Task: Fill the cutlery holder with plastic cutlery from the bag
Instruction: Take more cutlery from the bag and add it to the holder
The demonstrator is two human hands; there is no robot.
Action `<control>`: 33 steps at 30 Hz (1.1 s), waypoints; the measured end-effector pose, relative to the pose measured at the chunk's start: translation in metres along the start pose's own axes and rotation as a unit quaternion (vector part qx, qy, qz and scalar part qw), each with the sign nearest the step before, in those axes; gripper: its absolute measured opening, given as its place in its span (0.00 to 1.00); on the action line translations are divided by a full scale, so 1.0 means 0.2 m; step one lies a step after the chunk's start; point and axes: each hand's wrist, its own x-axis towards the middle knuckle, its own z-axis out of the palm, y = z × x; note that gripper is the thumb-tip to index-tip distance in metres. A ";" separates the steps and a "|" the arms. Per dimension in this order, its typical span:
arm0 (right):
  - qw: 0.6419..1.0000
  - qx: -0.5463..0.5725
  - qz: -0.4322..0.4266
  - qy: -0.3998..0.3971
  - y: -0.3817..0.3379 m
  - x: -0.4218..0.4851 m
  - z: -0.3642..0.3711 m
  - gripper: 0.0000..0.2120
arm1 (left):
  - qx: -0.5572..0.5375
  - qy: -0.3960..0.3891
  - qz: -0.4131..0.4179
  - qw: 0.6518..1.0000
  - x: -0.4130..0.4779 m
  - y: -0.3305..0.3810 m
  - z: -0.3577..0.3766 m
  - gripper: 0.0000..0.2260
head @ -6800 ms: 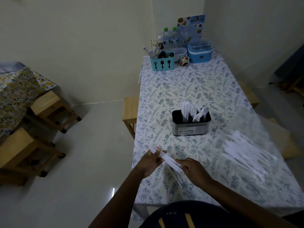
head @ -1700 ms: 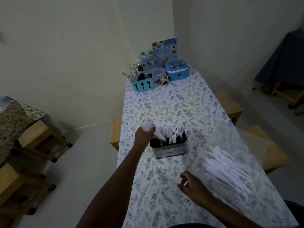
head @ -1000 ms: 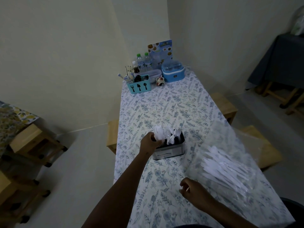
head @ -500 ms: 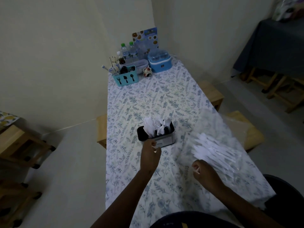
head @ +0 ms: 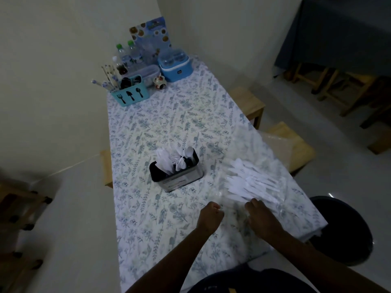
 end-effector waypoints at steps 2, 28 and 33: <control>0.999 -0.003 -0.042 0.008 0.06 0.01 0.06 0.16 | -0.130 -0.026 -0.082 0.988 0.02 0.01 0.05 0.15; 0.828 0.247 0.477 0.165 0.51 0.29 -0.34 0.33 | -0.231 0.113 -0.151 0.955 0.05 -0.01 0.11 0.03; 0.792 0.382 0.414 0.233 0.47 0.36 -0.48 0.23 | -0.220 0.120 -0.145 0.957 0.08 -0.02 0.12 0.05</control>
